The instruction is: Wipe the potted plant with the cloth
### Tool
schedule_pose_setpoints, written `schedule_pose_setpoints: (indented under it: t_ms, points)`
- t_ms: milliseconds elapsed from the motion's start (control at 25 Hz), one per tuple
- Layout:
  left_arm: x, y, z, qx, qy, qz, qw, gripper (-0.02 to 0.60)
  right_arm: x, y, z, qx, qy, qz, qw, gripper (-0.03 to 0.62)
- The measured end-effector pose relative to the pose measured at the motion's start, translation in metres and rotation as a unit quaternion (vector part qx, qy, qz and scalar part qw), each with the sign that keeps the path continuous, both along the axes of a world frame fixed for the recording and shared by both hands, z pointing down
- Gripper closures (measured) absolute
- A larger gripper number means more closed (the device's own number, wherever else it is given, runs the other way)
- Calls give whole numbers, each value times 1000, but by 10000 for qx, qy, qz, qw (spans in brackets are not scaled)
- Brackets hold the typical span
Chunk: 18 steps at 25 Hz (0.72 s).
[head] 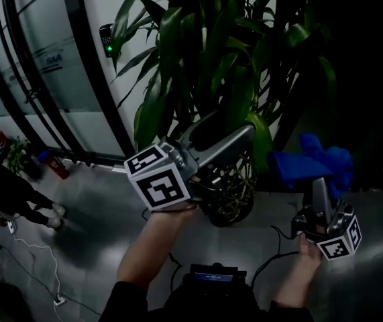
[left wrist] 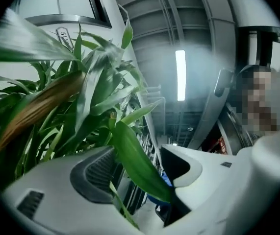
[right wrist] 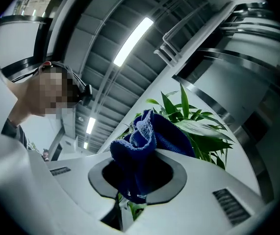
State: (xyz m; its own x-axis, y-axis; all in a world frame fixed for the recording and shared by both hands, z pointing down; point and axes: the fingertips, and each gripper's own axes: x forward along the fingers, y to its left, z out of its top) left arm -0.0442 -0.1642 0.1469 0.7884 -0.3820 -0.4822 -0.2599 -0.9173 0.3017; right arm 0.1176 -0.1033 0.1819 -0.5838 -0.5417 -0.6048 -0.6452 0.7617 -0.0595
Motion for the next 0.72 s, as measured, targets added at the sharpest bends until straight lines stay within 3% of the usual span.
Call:
schedule_pose_setpoints:
  t_ms: [120,280,560,720]
  points:
    - [-3,-9,2,-140,230,-183,9995,412,7,-8,-8,133,42,-106,9998,505]
    - [-16,-16,12,-262,589,-578,9962,544,6,-27,-19,425,60,-393,9983,505]
    - [-10,-18,34,-306,590,-932,9934,577,-42,-55,-70,1184,549,-744,9887,505]
    - [-8,-13,41,-177,586,-804,9949,577,-76,-75,-97,1487,894,-391,9841,505]
